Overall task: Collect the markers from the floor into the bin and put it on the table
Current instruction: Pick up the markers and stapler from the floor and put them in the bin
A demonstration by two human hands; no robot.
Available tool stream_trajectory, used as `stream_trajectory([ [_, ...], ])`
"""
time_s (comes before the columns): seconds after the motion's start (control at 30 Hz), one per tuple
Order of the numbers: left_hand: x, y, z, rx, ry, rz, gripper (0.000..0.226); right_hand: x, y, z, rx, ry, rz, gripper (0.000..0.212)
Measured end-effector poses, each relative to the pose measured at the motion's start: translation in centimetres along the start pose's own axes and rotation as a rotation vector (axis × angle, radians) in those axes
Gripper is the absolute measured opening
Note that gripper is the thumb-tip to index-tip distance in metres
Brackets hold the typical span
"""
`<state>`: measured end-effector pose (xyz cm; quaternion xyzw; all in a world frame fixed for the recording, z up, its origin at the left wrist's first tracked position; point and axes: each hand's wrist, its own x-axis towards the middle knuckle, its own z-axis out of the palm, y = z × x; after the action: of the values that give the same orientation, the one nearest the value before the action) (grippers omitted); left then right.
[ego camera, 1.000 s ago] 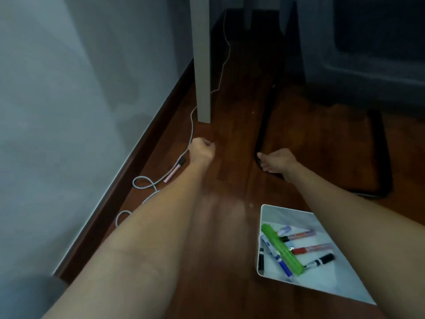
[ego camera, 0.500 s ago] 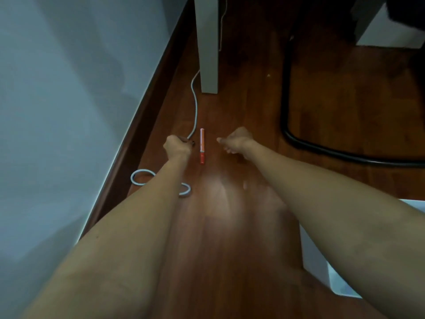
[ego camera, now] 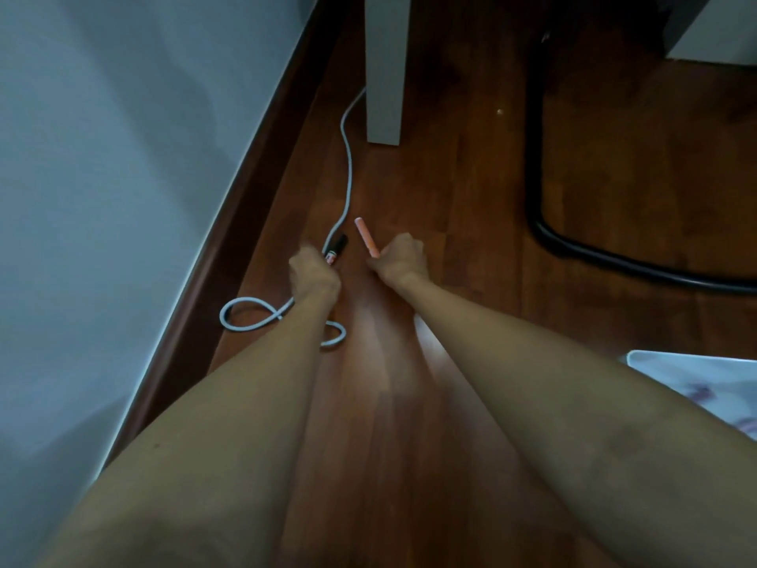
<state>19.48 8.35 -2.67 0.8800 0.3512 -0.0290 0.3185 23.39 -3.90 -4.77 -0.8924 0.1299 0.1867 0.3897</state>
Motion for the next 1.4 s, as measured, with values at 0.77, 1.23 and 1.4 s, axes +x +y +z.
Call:
stream_trajectory([
  [0.77,-10.0,11.2,1.5,-0.063,-0.314,0.145,0.035,-6.2,6.3,-16.6,0.204,0.16,0.153,0.025],
  [1.23,-25.2,20.6,3.4,-0.065,-0.532,0.355,0.031,-17.1,15.5,-31.0,0.141,0.354,0.168,0.031],
  [1.4,-30.1,20.8,5.8,-0.027,-0.643,0.366,0.031,-20.6,19.4,-32.7,0.143,0.357,0.165,0.026],
])
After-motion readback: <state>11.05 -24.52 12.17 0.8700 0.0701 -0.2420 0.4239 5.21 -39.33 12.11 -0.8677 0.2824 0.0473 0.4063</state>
